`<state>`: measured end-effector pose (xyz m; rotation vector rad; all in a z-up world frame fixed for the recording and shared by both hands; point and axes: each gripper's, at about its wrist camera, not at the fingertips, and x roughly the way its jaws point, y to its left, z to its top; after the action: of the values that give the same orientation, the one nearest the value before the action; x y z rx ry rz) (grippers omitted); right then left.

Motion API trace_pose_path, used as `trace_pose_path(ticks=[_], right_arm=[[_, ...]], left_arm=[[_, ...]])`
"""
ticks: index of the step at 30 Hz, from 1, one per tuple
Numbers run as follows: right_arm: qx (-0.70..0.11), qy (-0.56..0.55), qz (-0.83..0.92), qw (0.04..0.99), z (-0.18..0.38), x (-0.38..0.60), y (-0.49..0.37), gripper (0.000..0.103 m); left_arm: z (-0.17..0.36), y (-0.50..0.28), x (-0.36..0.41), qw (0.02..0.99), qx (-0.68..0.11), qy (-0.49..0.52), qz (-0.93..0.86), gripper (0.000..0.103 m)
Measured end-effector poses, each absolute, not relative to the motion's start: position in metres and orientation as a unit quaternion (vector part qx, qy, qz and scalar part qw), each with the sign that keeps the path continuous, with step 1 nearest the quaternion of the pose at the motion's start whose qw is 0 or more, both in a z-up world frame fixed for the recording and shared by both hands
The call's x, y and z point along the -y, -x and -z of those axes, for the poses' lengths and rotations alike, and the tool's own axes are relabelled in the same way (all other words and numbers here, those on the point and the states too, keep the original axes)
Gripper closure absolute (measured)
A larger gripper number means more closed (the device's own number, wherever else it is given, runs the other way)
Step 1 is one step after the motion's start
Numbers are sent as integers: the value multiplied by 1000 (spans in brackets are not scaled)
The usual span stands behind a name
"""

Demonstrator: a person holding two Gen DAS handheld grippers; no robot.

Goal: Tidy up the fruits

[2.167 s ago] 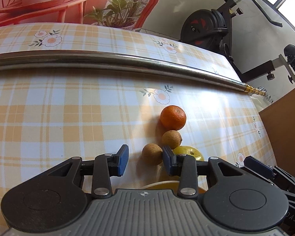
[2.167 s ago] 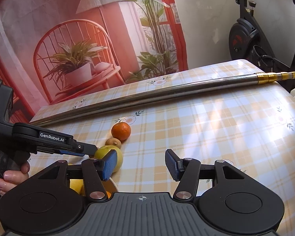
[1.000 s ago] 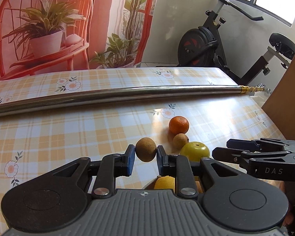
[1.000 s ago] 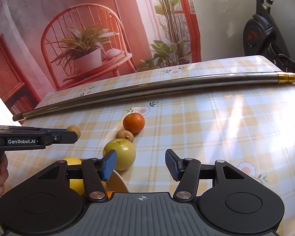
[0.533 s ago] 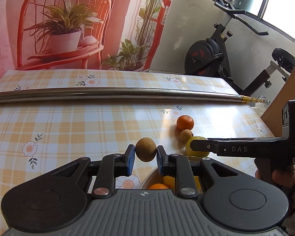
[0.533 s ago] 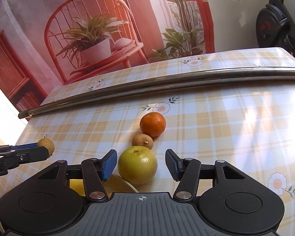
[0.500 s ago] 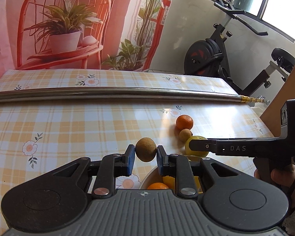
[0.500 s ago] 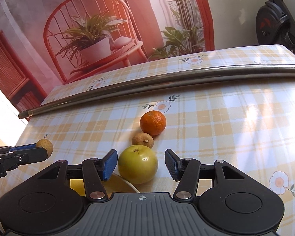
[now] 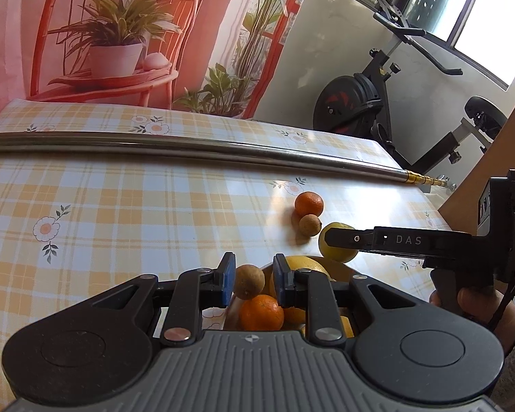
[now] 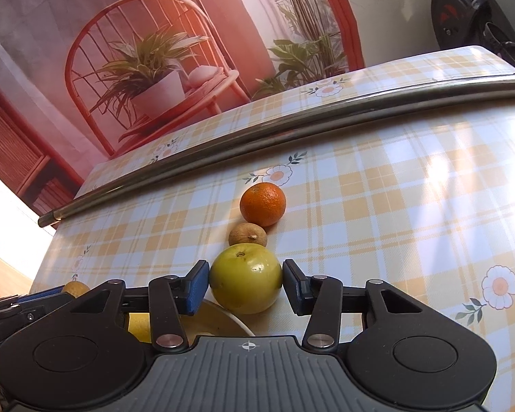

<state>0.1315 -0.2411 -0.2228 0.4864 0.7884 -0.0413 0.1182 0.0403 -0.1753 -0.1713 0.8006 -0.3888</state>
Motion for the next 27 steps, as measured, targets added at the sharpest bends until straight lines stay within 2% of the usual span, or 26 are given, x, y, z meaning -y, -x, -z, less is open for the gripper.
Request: trace_pose_path(ticks=[15, 21, 27], right_arm=[[-356, -230, 30, 905, 203, 236, -103, 60], [-352, -229, 29, 907, 202, 235, -100, 60], [-346, -238, 31, 907, 202, 238, -98, 60]], left_arm=[[183, -124, -52, 894, -400, 103, 173, 78], [196, -168, -69, 890, -410, 150, 128, 78], [198, -207, -60, 897, -398, 143, 132, 78]])
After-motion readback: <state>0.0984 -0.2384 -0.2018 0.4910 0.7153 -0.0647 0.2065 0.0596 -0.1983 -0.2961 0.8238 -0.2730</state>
